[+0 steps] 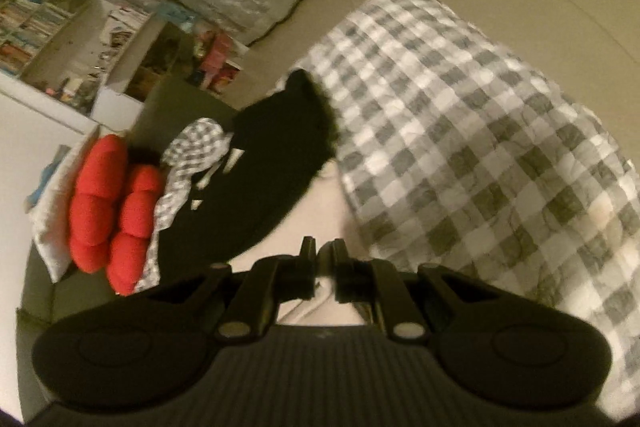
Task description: Fold clothes
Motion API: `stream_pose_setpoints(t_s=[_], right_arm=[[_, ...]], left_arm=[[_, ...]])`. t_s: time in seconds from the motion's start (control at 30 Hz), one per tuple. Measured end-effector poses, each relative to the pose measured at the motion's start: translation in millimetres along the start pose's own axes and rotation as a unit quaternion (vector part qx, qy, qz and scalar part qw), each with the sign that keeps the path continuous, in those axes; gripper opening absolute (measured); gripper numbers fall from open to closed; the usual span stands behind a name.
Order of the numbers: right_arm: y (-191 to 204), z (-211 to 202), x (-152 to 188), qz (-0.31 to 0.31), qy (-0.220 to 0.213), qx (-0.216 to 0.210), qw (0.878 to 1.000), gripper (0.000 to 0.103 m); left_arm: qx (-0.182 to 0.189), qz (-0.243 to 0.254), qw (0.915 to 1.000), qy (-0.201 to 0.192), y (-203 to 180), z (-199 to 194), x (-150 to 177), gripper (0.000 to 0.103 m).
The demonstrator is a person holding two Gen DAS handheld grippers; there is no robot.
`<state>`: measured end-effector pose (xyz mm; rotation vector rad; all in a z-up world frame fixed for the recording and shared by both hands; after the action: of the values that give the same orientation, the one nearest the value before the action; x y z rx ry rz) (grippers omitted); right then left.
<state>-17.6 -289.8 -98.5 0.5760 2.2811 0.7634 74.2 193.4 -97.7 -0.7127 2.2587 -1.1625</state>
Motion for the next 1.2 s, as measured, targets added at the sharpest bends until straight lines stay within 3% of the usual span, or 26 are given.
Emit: stream_pose_setpoints(t_s=[0.13,0.27,0.37,0.47,0.63,0.83,1.2], right_arm=[[-10,8,0,0.007,0.005,-0.004,1.000,0.013],[-13,2,0,0.009,0.003,-0.020,1.000,0.024],[-5,-10,0,-0.020,-0.003,-0.028,0.999,0.041],[9,-22,2,-0.067,-0.019,-0.027,0.997,0.041],[49,-26,19,-0.181,-0.033,-0.017,0.983,0.041],[89,-6,44,-0.292,-0.025,-0.017,0.956,0.041],[133,45,71,-0.344,0.025,-0.069,0.936,0.041]], left_arm=[[0.005,-0.016,0.9998,0.000,12,9,-2,0.007],[0.019,-0.012,0.9997,0.003,11,4,-2,0.010],[0.005,0.035,0.9993,-0.008,2,-6,0,0.011],[-0.018,0.096,0.9949,-0.024,-11,-17,5,0.012],[-0.035,0.198,0.9784,-0.050,-42,-28,20,0.020],[-0.040,0.293,0.9554,0.000,-73,-2,60,0.021],[-0.075,0.368,0.9240,0.069,-86,50,106,0.021]])
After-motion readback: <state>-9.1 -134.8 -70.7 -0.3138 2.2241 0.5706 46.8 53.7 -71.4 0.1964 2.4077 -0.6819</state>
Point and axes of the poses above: each gripper's, at about its wrist camera, not at the fingertips, and z roughly the way its jaws point, y to its left, x to its underside, the point moved 5 cm from there along z, roughly the way its jaws point, and after that the axes turned 8 degrees about -z, right-handed, at the moved point
